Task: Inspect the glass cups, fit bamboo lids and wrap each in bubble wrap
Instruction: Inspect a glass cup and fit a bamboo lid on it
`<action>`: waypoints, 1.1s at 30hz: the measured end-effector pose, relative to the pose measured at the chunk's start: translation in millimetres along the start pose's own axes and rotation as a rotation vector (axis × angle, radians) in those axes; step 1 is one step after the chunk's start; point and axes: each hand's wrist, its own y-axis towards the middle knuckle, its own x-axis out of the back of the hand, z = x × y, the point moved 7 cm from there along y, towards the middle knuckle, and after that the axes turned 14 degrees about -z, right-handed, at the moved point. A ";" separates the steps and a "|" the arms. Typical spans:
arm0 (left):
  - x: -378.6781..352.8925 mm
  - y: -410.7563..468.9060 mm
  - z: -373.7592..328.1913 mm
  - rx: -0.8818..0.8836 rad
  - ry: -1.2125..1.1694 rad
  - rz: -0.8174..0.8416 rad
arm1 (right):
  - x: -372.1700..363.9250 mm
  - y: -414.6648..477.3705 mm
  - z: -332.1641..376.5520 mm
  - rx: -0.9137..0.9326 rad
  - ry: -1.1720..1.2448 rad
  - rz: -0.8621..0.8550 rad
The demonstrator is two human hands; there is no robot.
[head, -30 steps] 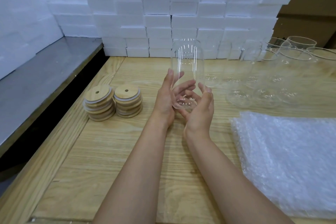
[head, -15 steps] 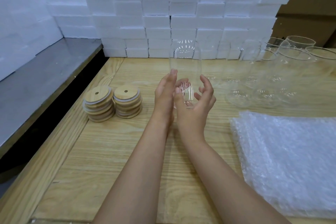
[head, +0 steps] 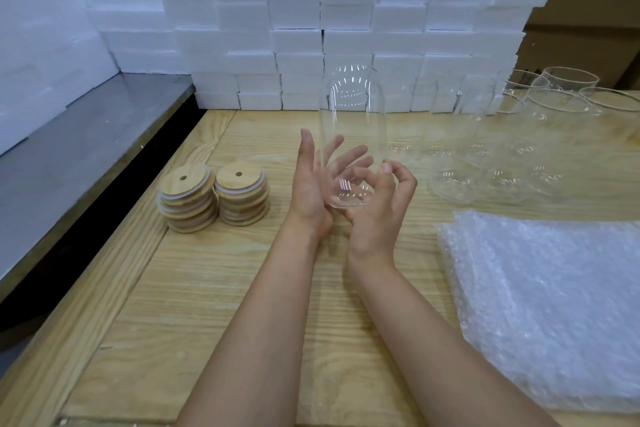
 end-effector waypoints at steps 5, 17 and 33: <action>-4.5 0.4 2.7 -0.032 0.130 0.061 | 4.6 6.2 -7.7 -0.108 0.045 -0.053; 1.5 2.9 -1.4 -0.128 0.106 -0.089 | -0.1 3.9 7.3 0.183 -0.261 -0.010; 4.7 1.3 -14.7 -0.211 0.031 -0.079 | -2.6 11.3 10.9 0.282 -0.417 0.062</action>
